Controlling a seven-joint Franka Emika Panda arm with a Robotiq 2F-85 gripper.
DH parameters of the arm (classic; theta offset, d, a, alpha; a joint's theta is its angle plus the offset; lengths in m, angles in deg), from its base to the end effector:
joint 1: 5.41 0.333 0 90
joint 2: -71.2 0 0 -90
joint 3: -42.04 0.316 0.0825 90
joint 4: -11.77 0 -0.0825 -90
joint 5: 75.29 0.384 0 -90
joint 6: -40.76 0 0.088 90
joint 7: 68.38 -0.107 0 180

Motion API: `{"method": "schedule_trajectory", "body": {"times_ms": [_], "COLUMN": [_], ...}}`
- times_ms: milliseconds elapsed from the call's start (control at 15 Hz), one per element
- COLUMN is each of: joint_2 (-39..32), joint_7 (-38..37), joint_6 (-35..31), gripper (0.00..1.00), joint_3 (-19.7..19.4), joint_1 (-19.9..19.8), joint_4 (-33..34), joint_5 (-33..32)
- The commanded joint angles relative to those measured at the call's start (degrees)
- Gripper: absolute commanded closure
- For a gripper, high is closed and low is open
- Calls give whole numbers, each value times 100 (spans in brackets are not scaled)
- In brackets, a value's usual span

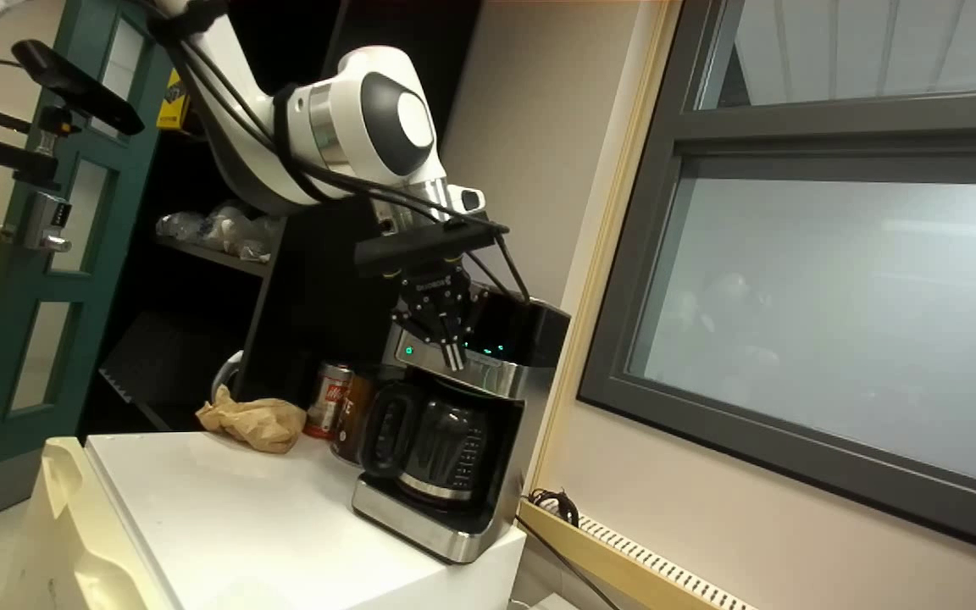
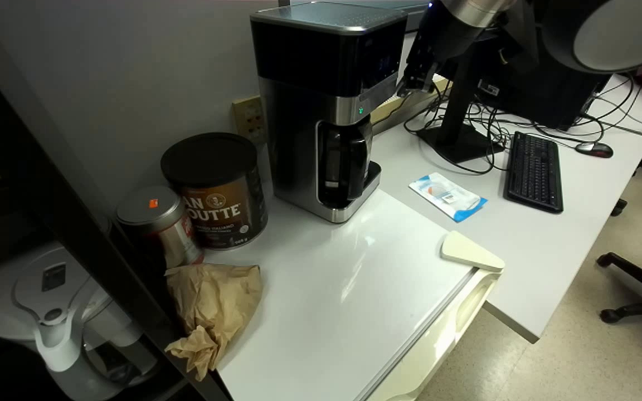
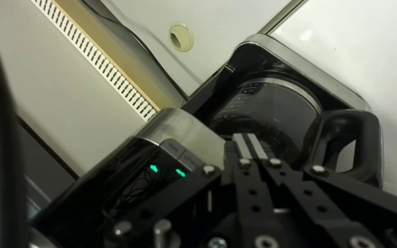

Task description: Flip a switch on the right side of the coffee maker

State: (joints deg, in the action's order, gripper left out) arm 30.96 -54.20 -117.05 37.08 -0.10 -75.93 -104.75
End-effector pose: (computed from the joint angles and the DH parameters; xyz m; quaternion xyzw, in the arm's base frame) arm 0.7463 0.0380 0.2971 0.8923 0.3345 0.2231 0.2055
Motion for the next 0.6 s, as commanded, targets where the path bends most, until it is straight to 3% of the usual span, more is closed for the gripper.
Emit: {"method": "schedule_trajectory", "body": {"times_ms": [0,533], "joint_2": [757,1489], "joint_7": [-338,-1473], "joint_6": [-625,-1228], "gripper": [100,100], "joint_3": [-491,-1672], "joint_1": [376,1180], "joint_4": [-1256,-2454], "joint_5": [-549,-2290]}}
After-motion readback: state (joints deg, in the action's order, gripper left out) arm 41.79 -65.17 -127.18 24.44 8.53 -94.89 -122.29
